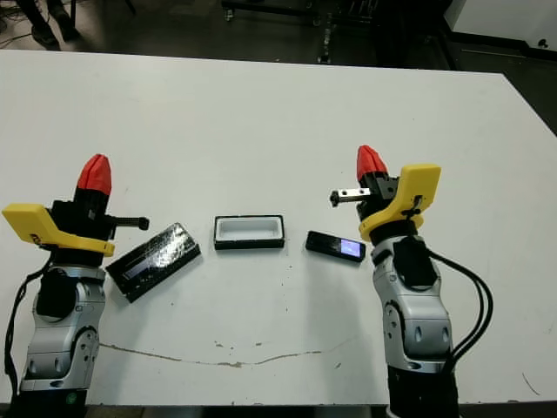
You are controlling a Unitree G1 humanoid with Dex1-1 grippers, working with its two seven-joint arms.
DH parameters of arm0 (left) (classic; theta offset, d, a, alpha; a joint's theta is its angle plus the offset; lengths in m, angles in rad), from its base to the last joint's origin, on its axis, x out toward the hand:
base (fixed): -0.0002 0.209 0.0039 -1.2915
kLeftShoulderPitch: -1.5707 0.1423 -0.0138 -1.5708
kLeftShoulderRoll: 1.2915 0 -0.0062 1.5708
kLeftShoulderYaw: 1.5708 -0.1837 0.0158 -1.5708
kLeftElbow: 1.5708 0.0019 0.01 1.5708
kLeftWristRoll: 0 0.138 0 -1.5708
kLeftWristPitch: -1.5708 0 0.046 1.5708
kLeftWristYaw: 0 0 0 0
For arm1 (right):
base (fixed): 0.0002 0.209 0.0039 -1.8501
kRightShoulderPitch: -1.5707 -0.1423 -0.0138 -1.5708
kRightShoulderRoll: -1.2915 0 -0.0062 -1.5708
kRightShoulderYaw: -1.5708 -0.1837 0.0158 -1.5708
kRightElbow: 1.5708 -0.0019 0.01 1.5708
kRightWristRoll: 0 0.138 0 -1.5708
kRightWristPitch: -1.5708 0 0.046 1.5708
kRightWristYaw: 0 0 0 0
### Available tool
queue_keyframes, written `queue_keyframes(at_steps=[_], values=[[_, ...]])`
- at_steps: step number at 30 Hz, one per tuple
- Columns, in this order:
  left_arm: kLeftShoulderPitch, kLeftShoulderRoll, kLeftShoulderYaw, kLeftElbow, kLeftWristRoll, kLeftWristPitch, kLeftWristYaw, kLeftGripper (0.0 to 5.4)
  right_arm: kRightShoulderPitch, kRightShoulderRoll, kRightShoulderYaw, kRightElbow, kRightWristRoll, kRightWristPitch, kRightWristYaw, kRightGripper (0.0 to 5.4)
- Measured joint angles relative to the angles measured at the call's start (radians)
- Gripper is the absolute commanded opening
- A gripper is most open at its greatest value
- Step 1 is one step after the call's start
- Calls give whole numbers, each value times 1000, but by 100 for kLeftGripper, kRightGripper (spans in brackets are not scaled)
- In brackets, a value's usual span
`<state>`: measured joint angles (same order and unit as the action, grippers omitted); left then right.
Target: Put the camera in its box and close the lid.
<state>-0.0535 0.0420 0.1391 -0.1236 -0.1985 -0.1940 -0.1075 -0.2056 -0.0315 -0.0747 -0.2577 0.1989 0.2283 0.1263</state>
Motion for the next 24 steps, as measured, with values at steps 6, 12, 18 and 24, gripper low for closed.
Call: queue_keyframes(at_steps=[6,12,18,24], values=[[1,-3,-2,-1,-2,0,0,0,0,0,-3,3,7,0,2,0],[2,-5,-4,-2,-2,9,1,0,0,-2,-1,3,5,0,1,0],[9,-5,1,-4,-8,11,2,0,-12,-72,-6,12,5,-2,74,0],[11,-5,1,-7,-10,18,2,0,-106,-249,-36,51,46,3,252,0]])
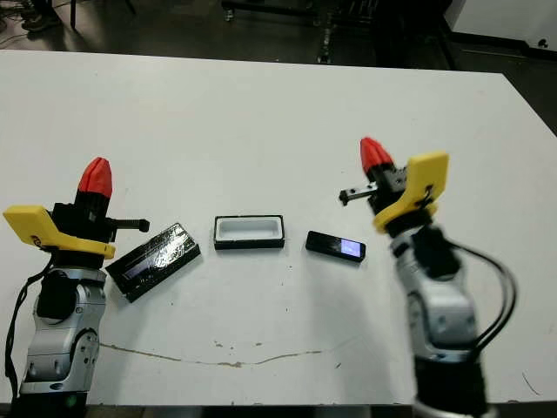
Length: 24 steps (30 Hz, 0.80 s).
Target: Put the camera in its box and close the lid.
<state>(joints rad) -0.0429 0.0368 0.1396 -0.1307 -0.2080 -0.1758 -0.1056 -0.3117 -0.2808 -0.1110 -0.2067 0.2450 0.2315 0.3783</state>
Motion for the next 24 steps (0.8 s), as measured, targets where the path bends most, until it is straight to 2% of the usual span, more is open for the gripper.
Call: queue_keyframes(at_steps=[1,6,11,15,24], values=[[0,0,0,0,0,0,0,0,-15,-31,-1,16,7,6,38,0],[3,-1,-1,-3,3,0,6,0,-107,-209,15,98,16,58,232,79],[5,-2,-4,-13,4,8,12,0,-196,-348,83,202,13,38,469,160],[6,-2,-5,-18,4,14,17,0,-250,-380,127,284,7,-19,605,223],[6,-1,-6,-20,11,21,17,0,-336,-432,217,337,-21,-4,791,368]])
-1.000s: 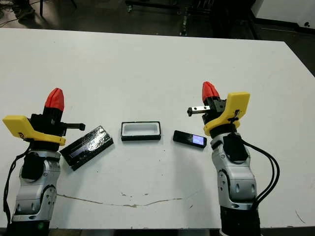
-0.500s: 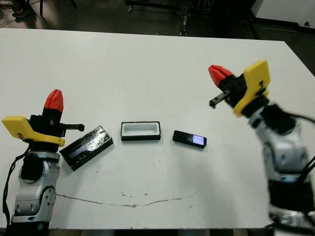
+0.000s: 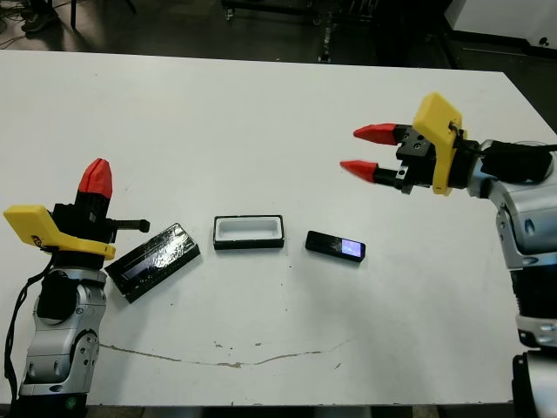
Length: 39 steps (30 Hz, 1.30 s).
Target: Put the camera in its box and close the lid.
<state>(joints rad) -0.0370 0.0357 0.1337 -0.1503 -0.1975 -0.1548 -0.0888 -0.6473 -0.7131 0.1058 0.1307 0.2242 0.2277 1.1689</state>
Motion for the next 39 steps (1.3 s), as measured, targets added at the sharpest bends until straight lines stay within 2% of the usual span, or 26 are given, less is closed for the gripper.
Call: queue_keyframes(at_steps=[7,11,18,39], values=[[0,2,1,0,2,0,0,0,-20,-6,44,69,-39,-84,103,482],[0,2,1,0,-1,0,-1,0,-29,-6,74,84,-44,-70,151,539],[0,1,1,-3,0,7,0,0,-33,-5,118,83,-60,9,188,539],[-1,2,2,-3,-4,7,-1,0,-12,7,184,93,-82,48,225,539]])
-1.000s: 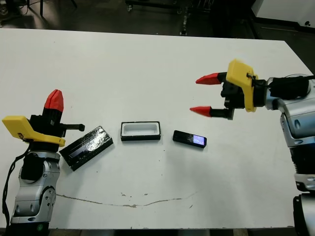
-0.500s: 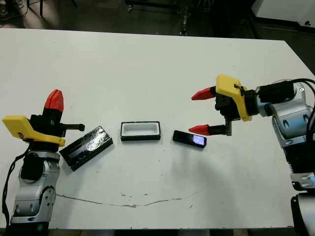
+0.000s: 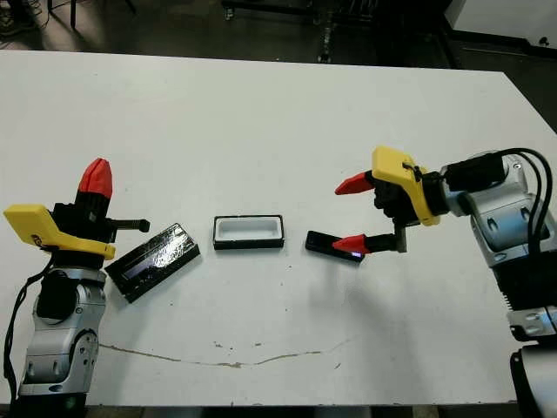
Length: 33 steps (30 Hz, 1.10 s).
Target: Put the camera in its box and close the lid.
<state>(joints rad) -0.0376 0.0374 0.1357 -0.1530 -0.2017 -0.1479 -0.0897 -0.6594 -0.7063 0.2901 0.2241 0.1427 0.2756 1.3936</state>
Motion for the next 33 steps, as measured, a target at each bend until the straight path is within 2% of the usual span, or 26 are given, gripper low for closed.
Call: queue_keyframes(at_steps=[11,33], values=[[0,0,0,0,1,0,0,0,12,1,23,-19,-16,30,-5,539],[4,-2,2,0,-3,0,1,0,40,35,30,63,-38,28,-42,539]])
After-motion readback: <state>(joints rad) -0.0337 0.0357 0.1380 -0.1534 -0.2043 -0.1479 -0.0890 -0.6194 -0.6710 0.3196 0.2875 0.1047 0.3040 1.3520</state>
